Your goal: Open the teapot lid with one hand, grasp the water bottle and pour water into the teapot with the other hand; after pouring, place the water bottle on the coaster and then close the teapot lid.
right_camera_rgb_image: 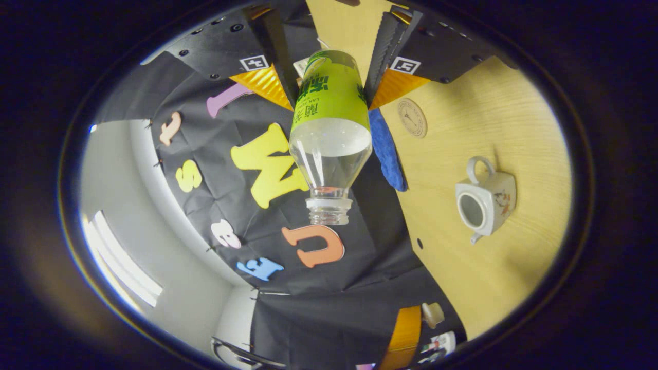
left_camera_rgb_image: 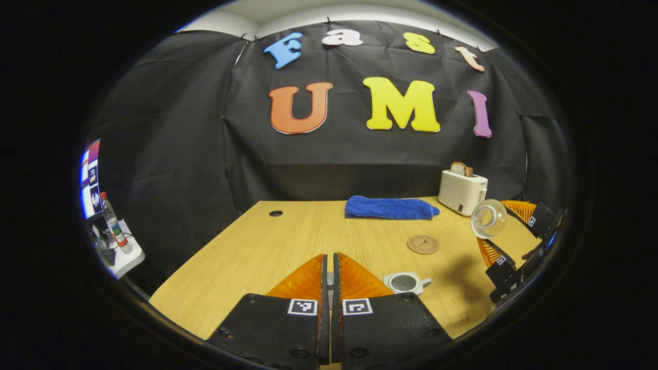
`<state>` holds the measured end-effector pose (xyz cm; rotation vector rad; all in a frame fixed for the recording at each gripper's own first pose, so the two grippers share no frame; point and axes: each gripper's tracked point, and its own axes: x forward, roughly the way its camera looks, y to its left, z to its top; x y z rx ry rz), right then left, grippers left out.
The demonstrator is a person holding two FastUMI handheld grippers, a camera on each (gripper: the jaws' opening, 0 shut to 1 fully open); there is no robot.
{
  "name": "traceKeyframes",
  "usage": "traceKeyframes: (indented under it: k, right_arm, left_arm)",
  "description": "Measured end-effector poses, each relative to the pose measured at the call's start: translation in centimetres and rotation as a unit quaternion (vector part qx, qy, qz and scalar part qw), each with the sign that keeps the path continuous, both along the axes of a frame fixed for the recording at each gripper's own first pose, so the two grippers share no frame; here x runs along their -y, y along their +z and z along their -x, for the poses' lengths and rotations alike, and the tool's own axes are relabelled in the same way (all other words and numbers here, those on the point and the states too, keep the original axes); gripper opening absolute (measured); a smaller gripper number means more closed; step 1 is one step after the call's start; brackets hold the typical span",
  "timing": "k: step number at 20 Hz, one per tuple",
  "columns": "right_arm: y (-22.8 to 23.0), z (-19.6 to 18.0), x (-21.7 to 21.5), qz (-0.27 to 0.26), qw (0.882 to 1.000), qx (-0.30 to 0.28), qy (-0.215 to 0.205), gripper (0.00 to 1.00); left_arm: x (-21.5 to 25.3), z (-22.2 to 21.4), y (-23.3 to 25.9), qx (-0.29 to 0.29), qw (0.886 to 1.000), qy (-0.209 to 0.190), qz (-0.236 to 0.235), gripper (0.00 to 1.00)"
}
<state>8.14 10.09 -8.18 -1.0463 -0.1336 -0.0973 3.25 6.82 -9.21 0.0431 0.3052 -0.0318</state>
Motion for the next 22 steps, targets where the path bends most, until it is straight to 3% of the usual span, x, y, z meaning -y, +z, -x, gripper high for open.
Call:
traceKeyframes:
  k: [3, 5, 11, 14, 18, 22]
  right_arm:
    - [0.5, -1.2, 1.6, -0.101, 0.995, -0.026, -0.005, 0.7]
    - [0.5, -2.3, 2.5, -0.179, 0.983, -0.049, -0.008, 0.72]
    - [0.4, -5.3, 2.6, -0.373, 0.919, -0.126, 0.016, 0.72]
    - [-0.4, -7.8, 2.2, -0.419, 0.897, -0.142, 0.0, 0.7]
    - [-2.1, -10.6, -1.2, -0.478, 0.859, -0.183, 0.025, 0.72]
    - [-3.8, -13.7, -2.2, -0.499, 0.847, -0.185, 0.003, 0.7]
  left_arm:
    - [0.4, 0.1, 0.2, 0.004, 1.0, -0.003, 0.007, 0.04]
    - [0.4, 0.0, 0.4, 0.006, 1.0, -0.002, 0.012, 0.04]
    - [0.5, 0.2, 1.1, 0.016, 0.999, -0.004, 0.034, 0.04]
    - [0.1, 0.0, 1.2, 0.016, 0.999, 0.002, 0.045, 0.04]
    - [-0.6, -0.2, 0.8, 0.013, 0.999, 0.013, 0.045, 0.04]
    - [-1.1, -0.4, 0.3, 0.008, 0.999, 0.018, 0.043, 0.04]
